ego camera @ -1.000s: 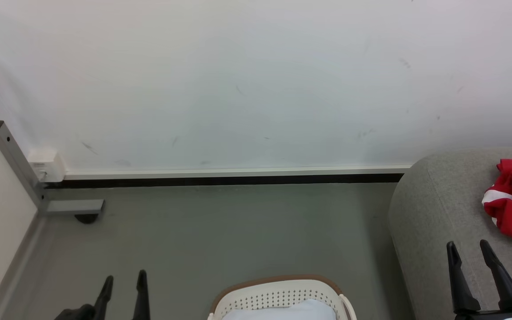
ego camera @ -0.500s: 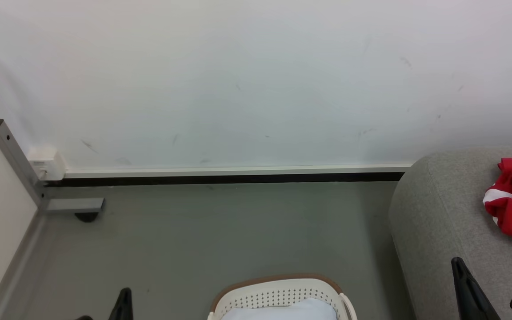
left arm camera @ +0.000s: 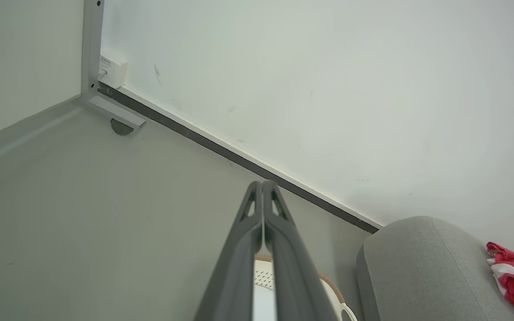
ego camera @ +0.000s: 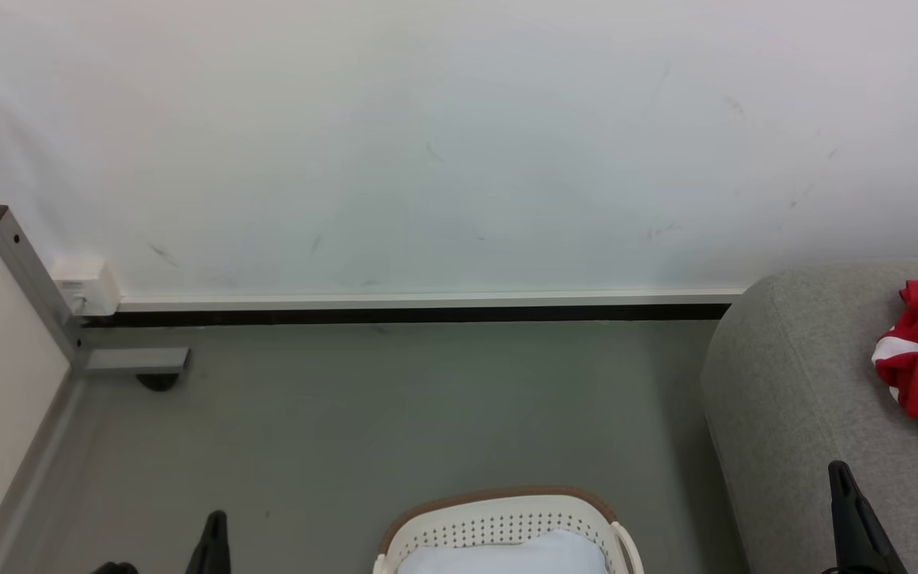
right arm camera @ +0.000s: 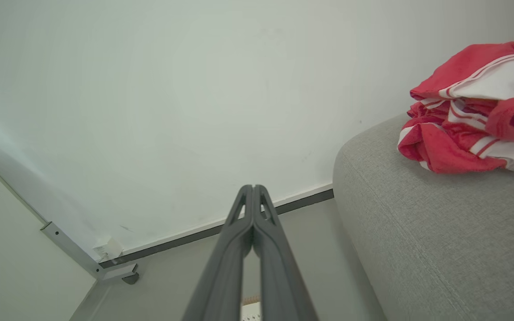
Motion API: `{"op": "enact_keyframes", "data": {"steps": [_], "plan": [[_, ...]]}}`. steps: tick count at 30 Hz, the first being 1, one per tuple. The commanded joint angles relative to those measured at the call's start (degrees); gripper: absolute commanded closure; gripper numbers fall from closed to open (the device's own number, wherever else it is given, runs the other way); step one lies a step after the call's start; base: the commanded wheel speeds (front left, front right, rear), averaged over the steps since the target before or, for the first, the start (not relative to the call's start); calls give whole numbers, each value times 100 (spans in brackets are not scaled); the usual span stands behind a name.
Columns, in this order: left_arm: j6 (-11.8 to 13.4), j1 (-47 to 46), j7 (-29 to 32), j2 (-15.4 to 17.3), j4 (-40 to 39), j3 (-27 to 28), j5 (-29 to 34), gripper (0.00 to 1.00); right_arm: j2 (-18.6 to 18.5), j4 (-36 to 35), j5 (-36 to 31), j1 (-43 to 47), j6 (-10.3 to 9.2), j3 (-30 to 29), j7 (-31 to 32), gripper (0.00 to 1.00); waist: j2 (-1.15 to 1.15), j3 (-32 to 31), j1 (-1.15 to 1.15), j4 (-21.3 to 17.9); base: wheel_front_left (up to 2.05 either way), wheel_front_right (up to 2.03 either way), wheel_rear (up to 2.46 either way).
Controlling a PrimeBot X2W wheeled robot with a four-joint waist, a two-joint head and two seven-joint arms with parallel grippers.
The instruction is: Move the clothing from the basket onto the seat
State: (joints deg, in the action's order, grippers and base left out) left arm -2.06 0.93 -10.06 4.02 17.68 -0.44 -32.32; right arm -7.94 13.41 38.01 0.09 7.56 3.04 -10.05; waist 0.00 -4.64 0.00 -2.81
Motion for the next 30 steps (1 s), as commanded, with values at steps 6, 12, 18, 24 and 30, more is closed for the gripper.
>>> {"op": "enact_keyframes", "data": {"steps": [6, 12, 18, 24, 30], "plan": [[-67, -216, 159, 3, -137, 94, -637, 100, 18, -50, 573, -232, -3, -133, 160, 100, 0, 27, 0, 16, 0, 0, 0], [-110, -266, 294, -7, -161, 147, -1130, 100, 62, -42, 1013, -267, -3, -208, 295, 100, 0, 54, 0, 32, 0, 0, 0], [-153, -311, 418, -16, -181, 198, -1580, 100, 105, -34, 1428, -314, -4, -282, 422, 100, 0, 81, 0, 47, 0, 0, 0], [-195, -358, 543, -26, -203, 250, -2005, 100, 143, -27, 1817, -351, -5, -346, 543, 100, 0, 108, 0, 63, 0, 0, 0], [-230, -397, 656, -36, -222, 298, -2409, 100, 173, -19, 2183, -378, -5, -413, 655, 100, 0, 135, 0, 79, 0, 0, 0]]}}
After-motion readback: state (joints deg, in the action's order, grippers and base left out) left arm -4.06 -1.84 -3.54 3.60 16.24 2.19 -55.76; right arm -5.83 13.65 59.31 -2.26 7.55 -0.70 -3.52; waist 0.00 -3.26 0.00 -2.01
